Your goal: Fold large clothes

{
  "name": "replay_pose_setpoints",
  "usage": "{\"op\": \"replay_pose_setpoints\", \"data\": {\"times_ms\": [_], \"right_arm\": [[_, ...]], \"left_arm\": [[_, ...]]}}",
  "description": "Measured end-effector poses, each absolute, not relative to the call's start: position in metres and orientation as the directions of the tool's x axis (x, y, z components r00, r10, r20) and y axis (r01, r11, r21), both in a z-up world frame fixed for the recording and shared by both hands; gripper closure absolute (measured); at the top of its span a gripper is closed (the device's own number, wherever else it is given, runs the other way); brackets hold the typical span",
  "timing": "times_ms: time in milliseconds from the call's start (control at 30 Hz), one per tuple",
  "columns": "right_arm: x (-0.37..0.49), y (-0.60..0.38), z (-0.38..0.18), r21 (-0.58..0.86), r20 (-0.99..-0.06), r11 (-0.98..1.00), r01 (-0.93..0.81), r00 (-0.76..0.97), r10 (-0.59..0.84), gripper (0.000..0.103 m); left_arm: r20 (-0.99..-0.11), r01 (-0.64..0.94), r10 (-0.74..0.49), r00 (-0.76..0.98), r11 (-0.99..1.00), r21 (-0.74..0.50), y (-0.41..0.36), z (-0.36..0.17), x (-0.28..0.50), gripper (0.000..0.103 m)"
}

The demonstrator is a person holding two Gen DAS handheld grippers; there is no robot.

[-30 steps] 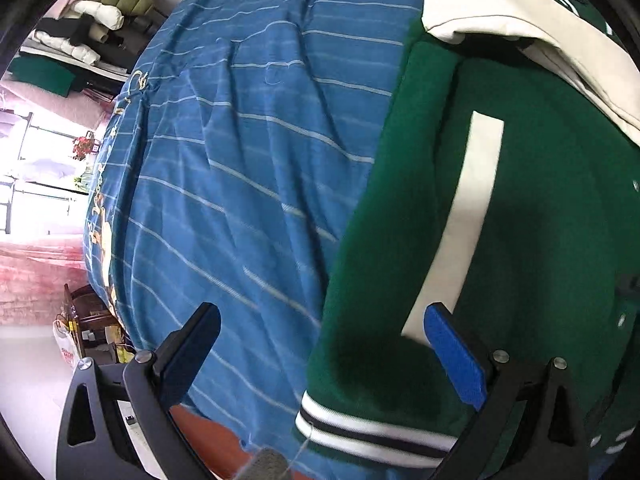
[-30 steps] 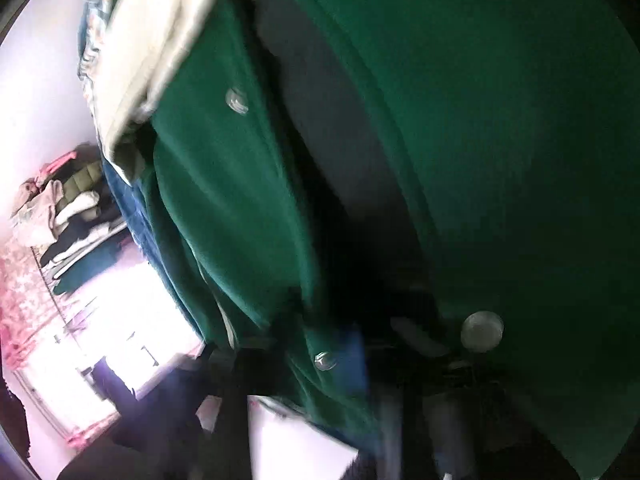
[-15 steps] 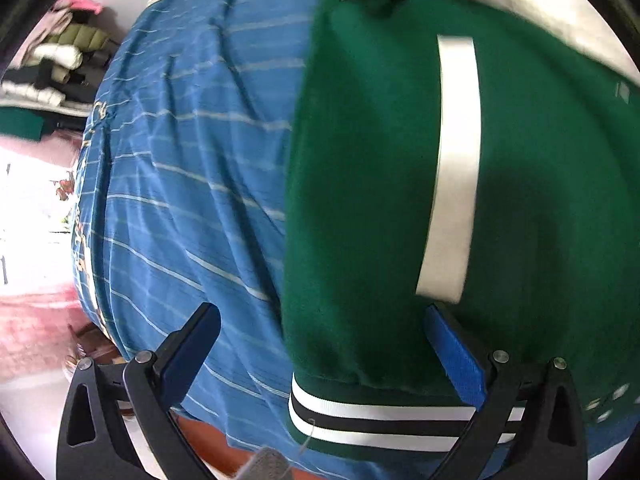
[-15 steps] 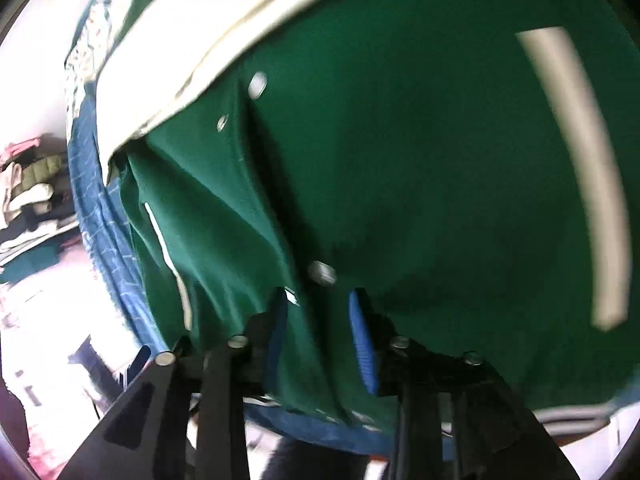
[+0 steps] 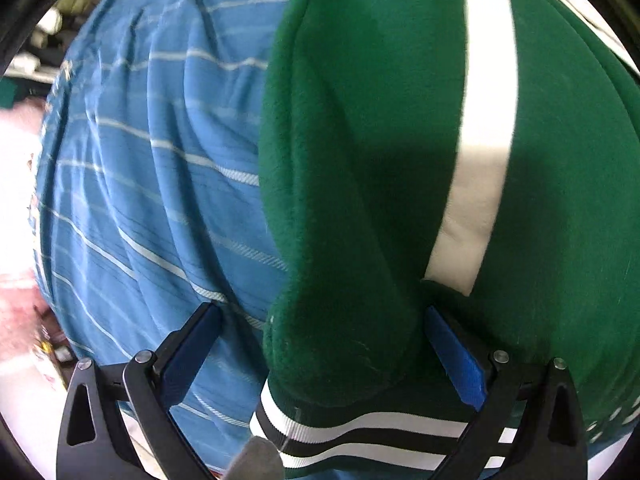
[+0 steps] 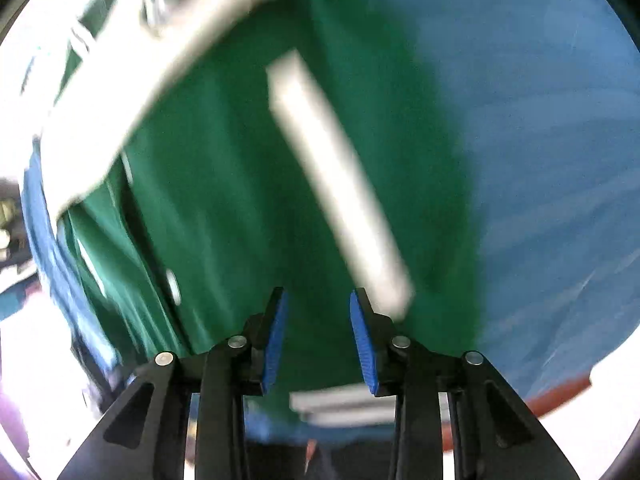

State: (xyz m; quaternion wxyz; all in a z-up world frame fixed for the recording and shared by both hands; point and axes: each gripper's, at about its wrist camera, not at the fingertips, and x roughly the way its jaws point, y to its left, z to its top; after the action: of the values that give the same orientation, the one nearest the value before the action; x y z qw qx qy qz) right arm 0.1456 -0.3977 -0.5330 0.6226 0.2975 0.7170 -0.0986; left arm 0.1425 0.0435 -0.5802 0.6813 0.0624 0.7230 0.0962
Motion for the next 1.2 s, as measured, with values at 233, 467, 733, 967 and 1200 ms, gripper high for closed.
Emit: {"op": "replay_pose_setpoints", "data": {"times_ms": [233, 467, 733, 967, 1200], "right_arm": [[0.253, -0.472, -0.547, 0.18, -0.984, 0.871, 0.458, 0.081, 0.161, 0.082], [0.243, -0.544, -0.586, 0.254, -0.967, 0.688, 0.68, 0.165, 0.194, 0.091], [0.235, -0.563, -0.525, 0.12, -0.99, 0.797, 0.592, 0.13, 0.053, 0.087], [0.29, -0.53, -0.511, 0.504, -0.862, 0.71, 0.492, 0.332, 0.382, 0.03], [0.365, -0.466, -0.569, 0.481, -0.876, 0.762, 0.433, 0.209, 0.434, 0.092]], "left_arm": [[-0.949, -0.004, 0.315, -0.01, 0.949, 0.315, 0.025, -0.55, 0.16, 0.0], [-0.943, 0.031, 0.292, 0.162, 0.953, 0.3, -0.035, -0.524, 0.203, 0.0], [-0.938, 0.013, 0.304, 0.168, 0.951, 0.31, -0.049, -0.518, 0.232, 0.0], [-0.902, -0.044, 0.353, 0.249, 0.935, 0.353, -0.053, -0.499, 0.277, 0.0], [-0.869, -0.1, 0.388, 0.308, 0.921, 0.376, -0.055, -0.483, 0.319, 0.0]]}}
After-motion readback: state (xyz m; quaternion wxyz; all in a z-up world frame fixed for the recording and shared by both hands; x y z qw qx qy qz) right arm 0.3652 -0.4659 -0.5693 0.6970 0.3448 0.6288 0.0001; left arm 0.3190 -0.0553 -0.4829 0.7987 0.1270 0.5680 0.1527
